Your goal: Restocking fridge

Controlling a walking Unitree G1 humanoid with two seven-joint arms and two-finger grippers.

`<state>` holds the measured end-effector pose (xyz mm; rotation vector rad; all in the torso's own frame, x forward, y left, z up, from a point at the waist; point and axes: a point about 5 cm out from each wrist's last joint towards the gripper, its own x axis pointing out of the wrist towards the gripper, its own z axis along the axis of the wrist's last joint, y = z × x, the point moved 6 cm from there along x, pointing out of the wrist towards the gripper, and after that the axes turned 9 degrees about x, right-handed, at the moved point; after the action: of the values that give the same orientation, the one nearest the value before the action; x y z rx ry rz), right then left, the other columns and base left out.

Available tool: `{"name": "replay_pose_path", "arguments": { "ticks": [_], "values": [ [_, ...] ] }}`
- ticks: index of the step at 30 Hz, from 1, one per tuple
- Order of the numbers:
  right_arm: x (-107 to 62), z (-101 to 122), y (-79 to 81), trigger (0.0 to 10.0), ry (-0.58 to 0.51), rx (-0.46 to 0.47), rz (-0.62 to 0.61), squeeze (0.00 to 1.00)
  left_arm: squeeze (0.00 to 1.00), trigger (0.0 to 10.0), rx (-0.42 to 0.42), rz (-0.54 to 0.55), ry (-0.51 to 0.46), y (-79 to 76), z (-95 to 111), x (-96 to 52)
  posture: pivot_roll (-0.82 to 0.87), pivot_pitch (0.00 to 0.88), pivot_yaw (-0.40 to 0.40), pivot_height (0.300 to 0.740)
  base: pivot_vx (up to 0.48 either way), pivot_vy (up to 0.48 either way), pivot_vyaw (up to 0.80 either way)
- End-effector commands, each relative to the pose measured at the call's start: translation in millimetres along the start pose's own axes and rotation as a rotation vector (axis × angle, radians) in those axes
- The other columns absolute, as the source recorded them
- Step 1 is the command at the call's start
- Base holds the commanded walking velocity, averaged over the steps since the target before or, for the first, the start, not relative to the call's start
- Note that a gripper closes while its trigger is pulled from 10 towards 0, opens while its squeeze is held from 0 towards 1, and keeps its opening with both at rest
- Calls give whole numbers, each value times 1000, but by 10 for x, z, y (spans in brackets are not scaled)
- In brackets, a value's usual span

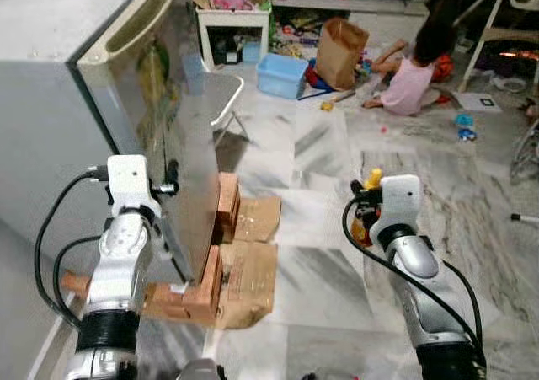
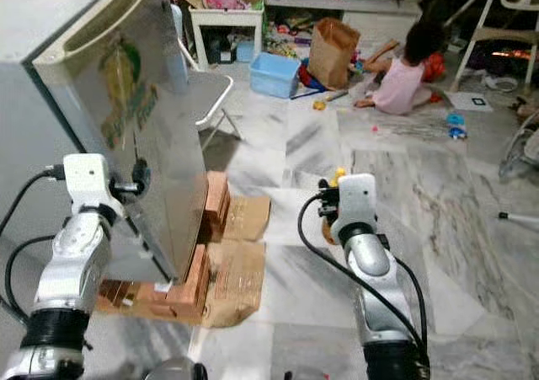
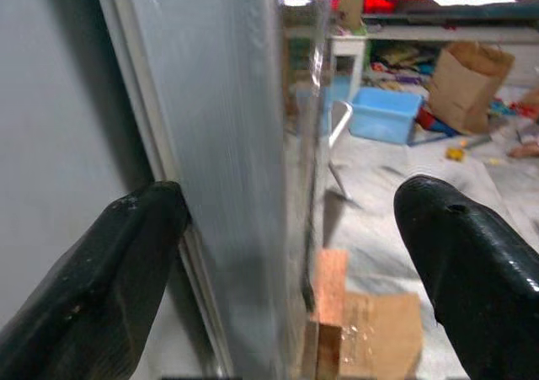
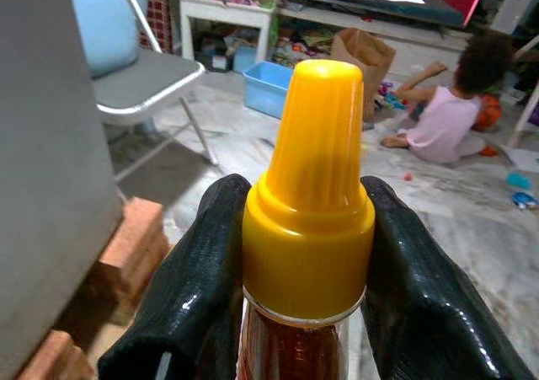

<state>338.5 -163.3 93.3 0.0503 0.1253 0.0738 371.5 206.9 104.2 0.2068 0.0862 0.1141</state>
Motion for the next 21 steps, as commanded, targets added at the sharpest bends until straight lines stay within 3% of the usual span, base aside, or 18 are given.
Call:
{"name": "replay_pose_path", "arguments": {
  "ticks": [1, 5, 7, 8, 13, 14, 15, 17, 18, 19, 20, 21],
  "values": [
    [-24, 185, 58, 10000, -66, -18, 37, 0, 0, 10000, 20, 31, -7, 66, 33, 57, -36, 0, -22, 740, 0, 0, 0],
    [-101, 160, 31, 10000, -49, 9, 31, 0, 0, 10000, 19, 85, -8, 145, 69, 149, -47, 0, -17, 740, 0, 0, 0],
    [-129, 158, -26, 10000, -59, -35, 10, 0, 0, 10000, 20, 106, -19, 177, 89, 165, -53, 0, -14, 740, 0, 0, 0],
    [-143, 138, -26, 10000, -45, -2, 20, 0, 0, 10000, 10, 107, -22, 171, 98, 174, -53, 0, -14, 740, 0, 0, 0],
    [-177, 143, 49, 10000, -27, 36, 67, 0, 0, 10000, -47, 25, -51, -56, 180, 239, -52, 0, -18, 740, 0, 0, 0],
    [-193, 143, 94, 10000, -23, 53, 90, 0, 0, 10000, -42, -56, -63, -256, 233, 262, -49, 0, -22, 740, 0, 0, 0],
    [-227, 131, 135, 10000, -12, 63, 111, 0, 0, 10000, -17, -232, -96, -676, 341, 245, -43, 0, -25, 740, 0, 0, 0],
    [-260, 102, 130, 10000, 4, 55, 106, 0, 0, 10000, -7, -373, -129, -1011, 435, 176, -39, 0, -30, 740, 0, 0, 0],
    [-260, 102, 130, 10000, 4, 55, 106, 0, 0, 10000, -7, -373, -129, -1011, 435, 176, -39, 0, -30, 740, 0, 0, 0],
    [-288, 72, 95, 10000, 17, 32, 84, 0, 0, 10000, -18, -443, -139, -1197, 485, 127, -39, 0, -30, 740, 0, 0, 0],
    [-329, 26, 34, 10000, 39, 28, 49, 0, 0, 10000, -18, -588, -161, -1508, 553, -7, -35, 0, -32, 740, 0, 0, 0],
    [-382, -19, -43, 10000, 59, 29, 6, 0, 0, 10000, -7, -788, -190, -1891, 631, -253, -34, 0, -32, 740, 0, 0, 0]
  ]
}}
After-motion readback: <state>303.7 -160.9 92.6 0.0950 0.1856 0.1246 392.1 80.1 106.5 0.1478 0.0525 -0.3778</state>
